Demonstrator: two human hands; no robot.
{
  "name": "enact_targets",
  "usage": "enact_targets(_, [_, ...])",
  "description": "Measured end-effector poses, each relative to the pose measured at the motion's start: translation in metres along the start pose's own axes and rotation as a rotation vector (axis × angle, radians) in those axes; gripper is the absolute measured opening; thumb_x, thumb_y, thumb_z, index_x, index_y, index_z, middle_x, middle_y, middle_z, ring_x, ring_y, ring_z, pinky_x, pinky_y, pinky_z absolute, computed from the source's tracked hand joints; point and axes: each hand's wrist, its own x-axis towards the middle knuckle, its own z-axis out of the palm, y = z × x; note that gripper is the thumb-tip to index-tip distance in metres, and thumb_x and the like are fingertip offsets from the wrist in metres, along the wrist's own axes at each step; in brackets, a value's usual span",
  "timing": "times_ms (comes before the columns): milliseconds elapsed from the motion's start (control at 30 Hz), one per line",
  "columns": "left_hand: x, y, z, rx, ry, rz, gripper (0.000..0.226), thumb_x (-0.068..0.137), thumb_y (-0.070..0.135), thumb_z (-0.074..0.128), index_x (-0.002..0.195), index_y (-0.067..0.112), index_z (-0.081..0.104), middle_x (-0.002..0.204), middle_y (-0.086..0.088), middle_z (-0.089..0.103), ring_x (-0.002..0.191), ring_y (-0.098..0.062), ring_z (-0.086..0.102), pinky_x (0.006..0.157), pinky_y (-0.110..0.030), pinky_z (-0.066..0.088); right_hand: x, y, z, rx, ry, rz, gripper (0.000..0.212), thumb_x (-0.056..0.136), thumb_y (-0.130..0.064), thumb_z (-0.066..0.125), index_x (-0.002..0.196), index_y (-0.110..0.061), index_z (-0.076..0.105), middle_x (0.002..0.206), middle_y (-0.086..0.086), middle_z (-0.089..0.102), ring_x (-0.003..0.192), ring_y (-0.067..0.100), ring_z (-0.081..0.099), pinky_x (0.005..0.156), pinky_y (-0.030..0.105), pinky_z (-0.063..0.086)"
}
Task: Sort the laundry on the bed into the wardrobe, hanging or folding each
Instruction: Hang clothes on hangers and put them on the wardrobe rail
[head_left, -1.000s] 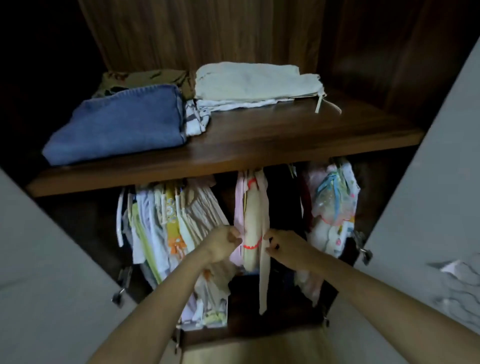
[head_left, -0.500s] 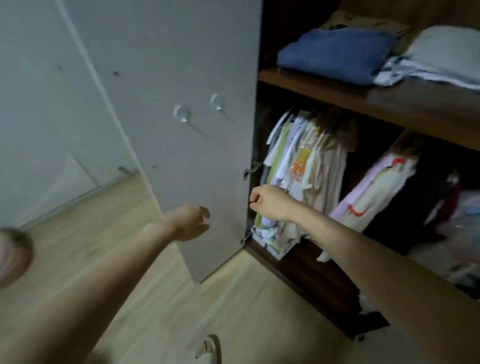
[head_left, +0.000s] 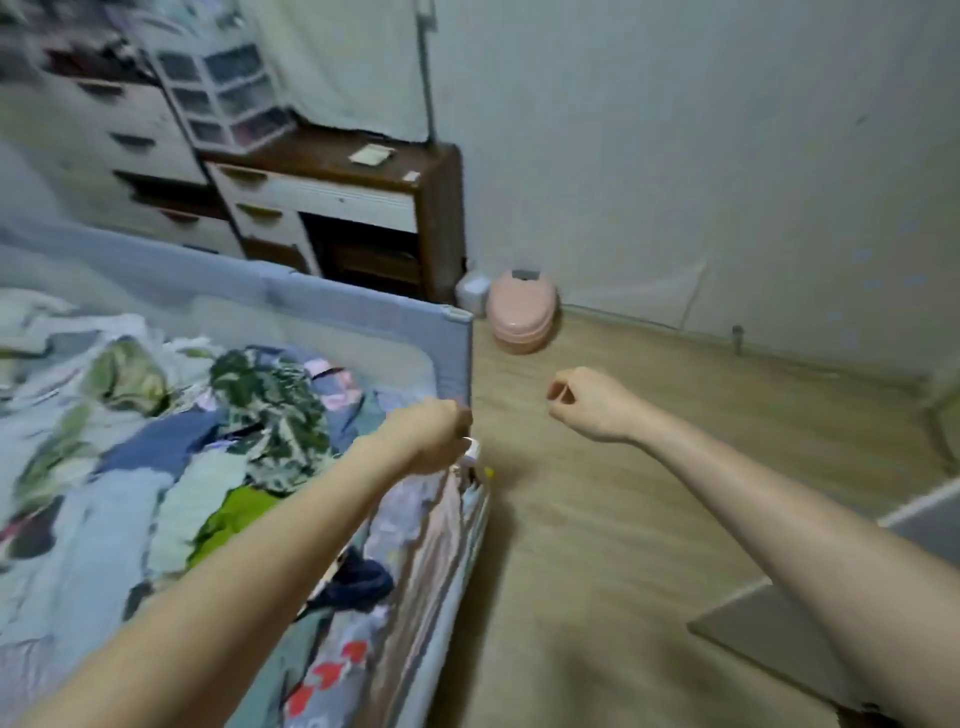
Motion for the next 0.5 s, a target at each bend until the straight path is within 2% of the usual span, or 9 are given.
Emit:
enact_targets(100, [-0.027, -0.099, 0.002, -0.036, -0.009, -0.175, 0.033, 0.095, 0.029, 0.051, 0.124, 0.014, 0.056, 0.127, -0.011, 0.06, 0.116, -0.031, 0.056, 0.09, -0.038, 0.049, 0.066, -0.075, 0.036, -0.047, -0.076, -0.149, 0.02, 0.09, -0.015, 0.054, 0.102, -0.003, 0.065, 0.107, 0.015, 0.068, 0.1, 0.031, 0.061, 0.076, 0.031, 0.042])
enact_targets(200, [-0.053, -0.179, 0.002, -0.1, -0.019, -0.327, 0.027, 0.092, 0.026, 0.051, 0.114, 0.014, 0.061, 0.12, -0.012, 0.064, 0.11, -0.032, 0.059, 0.086, -0.039, 0.05, 0.12, -0.138, 0.067, -0.062, -0.16, -0.233, 0.024, 0.091, -0.018, 0.053, 0.103, -0.001, 0.064, 0.109, 0.017, 0.067, 0.1, 0.033, 0.061, 0.081, 0.035, 0.048])
enact_targets(333, [-0.077, -0.26, 0.004, -0.164, -0.025, -0.49, 0.034, 0.097, 0.026, 0.048, 0.129, 0.015, 0.056, 0.127, -0.008, 0.061, 0.113, -0.029, 0.057, 0.088, -0.038, 0.05, 0.179, -0.197, 0.098, -0.107, -0.24, -0.318, 0.024, 0.092, -0.016, 0.052, 0.106, 0.0, 0.064, 0.108, 0.02, 0.067, 0.1, 0.034, 0.06, 0.081, 0.037, 0.049])
enact_targets(500, [-0.084, -0.325, 0.035, -0.33, -0.032, -0.738, 0.036, 0.097, 0.03, 0.049, 0.129, 0.014, 0.056, 0.128, -0.004, 0.061, 0.117, -0.025, 0.055, 0.095, -0.037, 0.047, 0.248, -0.238, 0.136, -0.16, -0.348, -0.434, 0.023, 0.091, -0.013, 0.05, 0.106, -0.004, 0.066, 0.111, 0.018, 0.066, 0.098, 0.031, 0.06, 0.077, 0.033, 0.046])
